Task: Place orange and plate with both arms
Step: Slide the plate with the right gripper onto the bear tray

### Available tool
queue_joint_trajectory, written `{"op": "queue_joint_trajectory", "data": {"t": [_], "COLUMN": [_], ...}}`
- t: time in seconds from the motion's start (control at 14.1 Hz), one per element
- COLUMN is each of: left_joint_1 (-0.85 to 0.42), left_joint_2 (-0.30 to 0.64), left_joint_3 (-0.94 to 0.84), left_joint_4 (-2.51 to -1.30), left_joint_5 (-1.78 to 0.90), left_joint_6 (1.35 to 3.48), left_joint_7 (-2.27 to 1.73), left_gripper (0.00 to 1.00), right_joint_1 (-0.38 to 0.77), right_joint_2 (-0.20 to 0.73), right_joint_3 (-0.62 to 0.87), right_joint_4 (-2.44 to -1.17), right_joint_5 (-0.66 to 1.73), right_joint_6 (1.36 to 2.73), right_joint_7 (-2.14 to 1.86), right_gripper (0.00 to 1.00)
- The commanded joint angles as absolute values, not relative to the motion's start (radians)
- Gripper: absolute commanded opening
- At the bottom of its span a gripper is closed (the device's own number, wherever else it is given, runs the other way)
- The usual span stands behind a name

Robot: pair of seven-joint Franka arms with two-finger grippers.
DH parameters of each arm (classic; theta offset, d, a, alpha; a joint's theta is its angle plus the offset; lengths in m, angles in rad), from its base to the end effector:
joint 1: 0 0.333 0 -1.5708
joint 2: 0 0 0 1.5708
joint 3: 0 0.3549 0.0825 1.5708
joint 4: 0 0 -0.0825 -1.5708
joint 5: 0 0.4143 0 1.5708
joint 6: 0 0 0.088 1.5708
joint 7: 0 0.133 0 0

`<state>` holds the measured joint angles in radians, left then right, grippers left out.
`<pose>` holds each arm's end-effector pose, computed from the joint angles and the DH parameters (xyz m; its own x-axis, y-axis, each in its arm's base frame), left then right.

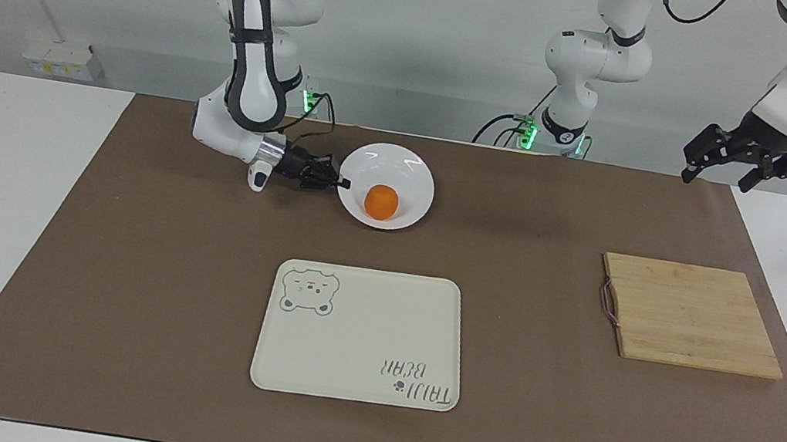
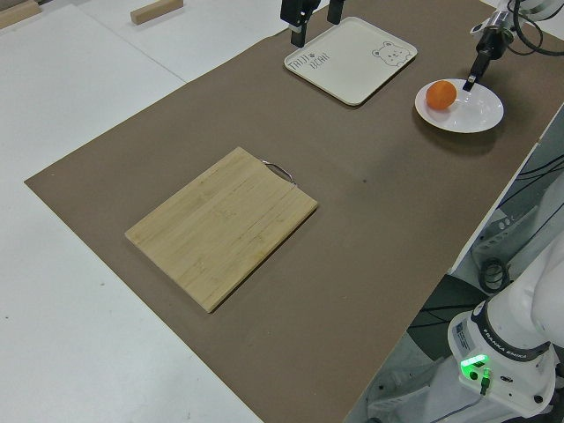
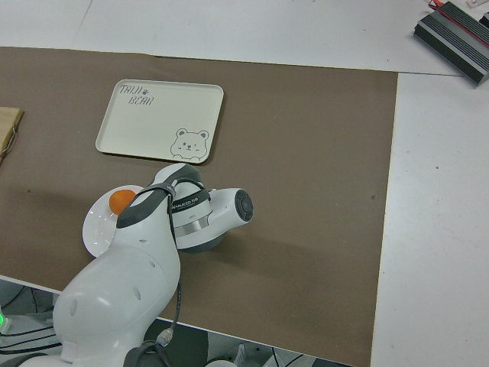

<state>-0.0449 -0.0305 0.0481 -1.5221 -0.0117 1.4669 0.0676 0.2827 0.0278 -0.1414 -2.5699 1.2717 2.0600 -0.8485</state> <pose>0.5628 0.0006 0.6701 0.9976 -0.0656 -0.0238 -0.0653 -0.9978 0.0148 0.4162 0.1323 0.2419 0.9947 0.0647 -0.0804 -0.0323 -0.5450 -0.8378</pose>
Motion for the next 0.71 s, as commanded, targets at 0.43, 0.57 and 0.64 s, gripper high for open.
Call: {"op": "queue_joint_trajectory", "data": {"t": [0.43, 0.57, 0.64], "left_joint_1": [-0.046, -0.046, -0.046], "left_joint_2": [-0.044, -0.044, -0.044], "left_joint_3": [0.046, 0.046, 0.048], "left_joint_4": [-1.523, -1.523, -1.523], "left_joint_5": [0.009, 0.009, 0.009], "left_joint_6": [1.456, 1.454, 1.454], "left_joint_7": [0.06, 0.061, 0.06], "left_gripper": [1.0, 1.0, 1.0], "right_joint_1": [0.206, 0.206, 0.207], "right_joint_2": [0.142, 0.196, 0.228], "right_joint_3": [-0.141, -0.141, -0.143], "right_joint_4": [-2.358, -2.262, -2.203], "right_joint_5": [1.371, 1.37, 1.358], "right_joint_6": [1.94, 1.942, 1.945], "right_joint_7": [-0.954, -0.887, -0.843], "right_gripper": [0.0, 0.0, 0.0]}}
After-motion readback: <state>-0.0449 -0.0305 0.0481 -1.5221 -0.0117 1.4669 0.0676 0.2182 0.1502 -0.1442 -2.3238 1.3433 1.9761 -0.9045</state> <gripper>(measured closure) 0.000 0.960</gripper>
